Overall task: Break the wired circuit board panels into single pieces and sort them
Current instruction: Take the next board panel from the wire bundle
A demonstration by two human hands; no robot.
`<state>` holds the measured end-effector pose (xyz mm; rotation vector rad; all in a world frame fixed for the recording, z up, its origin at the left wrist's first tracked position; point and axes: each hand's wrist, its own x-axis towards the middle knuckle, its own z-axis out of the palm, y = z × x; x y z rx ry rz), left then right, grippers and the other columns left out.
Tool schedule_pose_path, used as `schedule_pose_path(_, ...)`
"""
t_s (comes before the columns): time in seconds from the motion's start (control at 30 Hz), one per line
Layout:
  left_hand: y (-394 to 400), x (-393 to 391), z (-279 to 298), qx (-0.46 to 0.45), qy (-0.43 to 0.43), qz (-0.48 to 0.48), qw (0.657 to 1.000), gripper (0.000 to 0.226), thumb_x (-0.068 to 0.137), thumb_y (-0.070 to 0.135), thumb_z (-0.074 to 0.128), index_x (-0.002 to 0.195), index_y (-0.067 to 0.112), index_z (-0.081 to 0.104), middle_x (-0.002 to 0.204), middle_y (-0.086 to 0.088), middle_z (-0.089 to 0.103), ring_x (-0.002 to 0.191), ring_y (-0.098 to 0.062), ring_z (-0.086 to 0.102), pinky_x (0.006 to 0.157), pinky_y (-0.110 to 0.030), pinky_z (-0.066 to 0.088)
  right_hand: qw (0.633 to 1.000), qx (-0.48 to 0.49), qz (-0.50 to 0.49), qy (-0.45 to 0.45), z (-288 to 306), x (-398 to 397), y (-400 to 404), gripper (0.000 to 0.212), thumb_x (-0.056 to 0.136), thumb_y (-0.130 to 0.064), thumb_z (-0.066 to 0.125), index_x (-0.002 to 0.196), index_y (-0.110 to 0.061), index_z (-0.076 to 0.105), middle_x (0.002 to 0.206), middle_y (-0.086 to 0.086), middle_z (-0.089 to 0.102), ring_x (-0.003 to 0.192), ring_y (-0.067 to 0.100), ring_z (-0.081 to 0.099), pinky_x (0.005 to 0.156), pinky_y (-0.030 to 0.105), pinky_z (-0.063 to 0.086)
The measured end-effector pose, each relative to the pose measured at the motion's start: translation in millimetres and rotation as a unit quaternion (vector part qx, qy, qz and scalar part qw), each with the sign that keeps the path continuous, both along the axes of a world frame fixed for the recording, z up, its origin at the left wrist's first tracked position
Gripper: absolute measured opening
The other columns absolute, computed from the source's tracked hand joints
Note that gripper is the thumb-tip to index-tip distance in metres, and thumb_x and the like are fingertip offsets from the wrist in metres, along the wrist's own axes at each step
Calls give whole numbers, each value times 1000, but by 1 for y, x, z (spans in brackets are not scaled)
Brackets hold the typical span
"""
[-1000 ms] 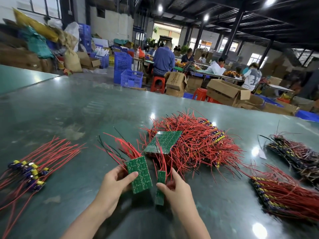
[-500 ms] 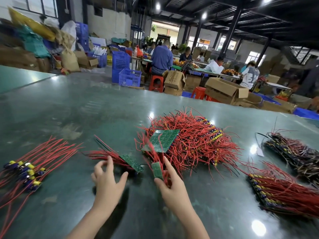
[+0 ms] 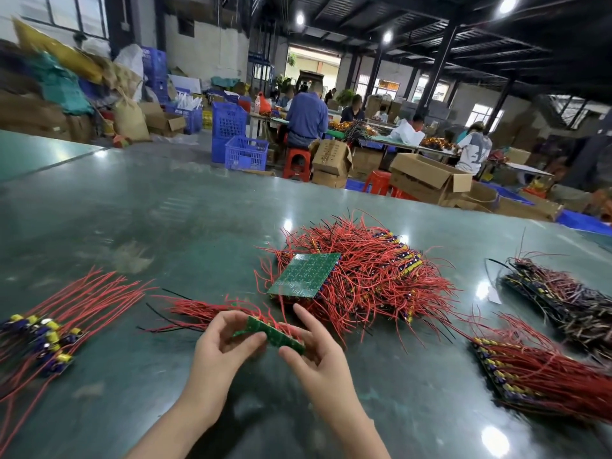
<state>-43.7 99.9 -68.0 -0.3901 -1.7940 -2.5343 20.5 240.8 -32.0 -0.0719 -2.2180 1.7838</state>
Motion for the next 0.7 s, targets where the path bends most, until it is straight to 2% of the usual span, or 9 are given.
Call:
schedule_pose_path(0.1,-2,-2,1,29,-1,26,999,24,60,14,75,80,21,64,80,0,66,75,-11,63,70,-25,58,999,1,-35,-15,0,-3,1,37,85,2,64,115,-21,61,91,5,72,76,8,67,77,19,52)
schedule_pose_path(0.17,-1,0,1,18,4,13,1000,29,61,16,77,83,23,60,81,-2,67,75,-10,64,69,-25,58,999,37,-27,-7,-2,-3,3,26,87,1,62,106,-16,69,81,-2,71,67,3,64,72,18,51)
schedule_pose_path(0.23,0,3,-1,-11,2,-16,1000,40,62,9,79,88,28,54,81,-5,70,72,-11,66,66,-22,56,997,76,-26,3,-1,-2,2,32,86,0,63,96,-29,69,72,-10,69,66,0,61,72,17,50)
schedule_pose_path(0.3,2,3,-5,-25,2,-20,999,54,64,-7,78,92,28,47,81,-7,72,71,-12,69,64,-18,53,995,101,-14,-5,-2,-2,0,39,85,1,62,95,-37,67,72,-17,69,70,-2,61,75,15,49)
schedule_pose_path(0.37,3,1,-7,-18,-3,1,1000,58,65,-18,73,94,21,42,79,-9,73,70,-14,69,61,-18,52,994,109,6,-22,-3,-2,-2,38,88,0,60,107,-33,66,87,-20,69,86,-2,63,86,16,48)
schedule_pose_path(0.43,2,-1,-7,-7,-3,11,1000,58,64,-21,72,92,17,38,77,-9,72,69,-16,69,59,-19,53,993,110,12,-37,-4,-2,-2,36,91,-2,57,122,-20,62,105,-11,69,100,2,64,96,20,46)
schedule_pose_path(0.47,2,-1,-7,-3,1,12,1000,59,64,-21,72,90,18,37,78,-9,72,70,-16,69,60,-20,54,993,114,10,-37,-3,-1,-1,36,91,-2,56,124,-17,60,106,-8,69,99,1,64,95,20,47)
schedule_pose_path(0.57,3,0,-7,-9,11,19,1000,64,62,-19,75,84,31,42,80,-7,71,73,-16,69,66,-19,54,988,153,7,-12,0,0,-1,33,93,-2,53,118,-21,63,91,-9,69,80,-6,63,82,11,47)
schedule_pose_path(0.7,5,4,-7,-24,26,16,999,72,61,-14,78,101,39,52,90,-4,71,80,-15,70,72,-19,54,979,202,17,-1,-3,1,-5,25,92,-7,53,110,-17,66,72,-17,61,68,-8,58,72,7,43)
